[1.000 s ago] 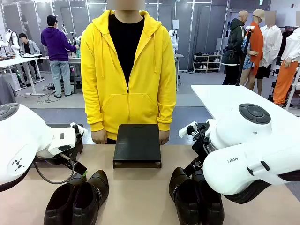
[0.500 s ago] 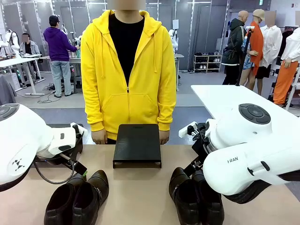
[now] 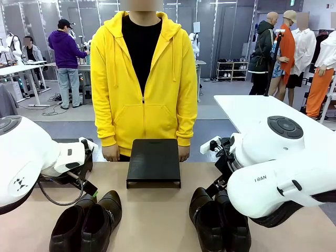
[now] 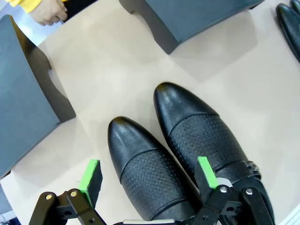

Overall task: Place the shoes on the stand as instructed by the person.
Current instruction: Pick up one pair of Shoes and place it on the Shoes Stand indicated by the person.

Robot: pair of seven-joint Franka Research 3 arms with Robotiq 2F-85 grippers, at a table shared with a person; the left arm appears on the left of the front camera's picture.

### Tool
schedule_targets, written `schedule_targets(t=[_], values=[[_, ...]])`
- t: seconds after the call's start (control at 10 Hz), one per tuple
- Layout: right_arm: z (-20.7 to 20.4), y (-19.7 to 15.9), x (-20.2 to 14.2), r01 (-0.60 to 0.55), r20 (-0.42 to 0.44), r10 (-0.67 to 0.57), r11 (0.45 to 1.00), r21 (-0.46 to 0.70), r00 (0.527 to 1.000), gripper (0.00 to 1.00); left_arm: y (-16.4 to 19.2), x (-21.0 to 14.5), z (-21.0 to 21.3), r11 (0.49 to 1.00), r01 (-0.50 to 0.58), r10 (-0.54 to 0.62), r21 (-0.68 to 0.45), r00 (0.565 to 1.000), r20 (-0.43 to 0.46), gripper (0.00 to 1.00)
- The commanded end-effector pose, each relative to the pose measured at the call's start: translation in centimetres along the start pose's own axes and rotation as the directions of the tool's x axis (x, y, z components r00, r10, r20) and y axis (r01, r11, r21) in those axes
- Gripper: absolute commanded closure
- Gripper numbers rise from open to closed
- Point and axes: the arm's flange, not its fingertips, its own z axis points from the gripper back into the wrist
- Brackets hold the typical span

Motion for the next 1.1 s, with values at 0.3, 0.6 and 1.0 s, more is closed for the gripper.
schedule_targets(t=[0.3,0.6,1.0], values=[[8.9,-7.0,3.9,0.084,0.06,-0.112,0.933,0.35,0.992,0.0,5.3,2.8,9.1,0.946,-0.071,0.084,-0.316,0.996,0.029,0.0],[14.2,-14.3,-1.6,0.117,0.07,-0.251,0.658,0.744,0.965,0.0,10.7,-0.7,15.9,0.673,-0.163,0.282,-0.722,0.958,0.047,0.0],[18.2,-22.1,-15.1,0.241,0.118,-0.603,0.481,0.843,0.789,0.0,18.8,-13.8,21.7,0.439,-0.263,0.615,-0.859,0.785,0.074,0.0]])
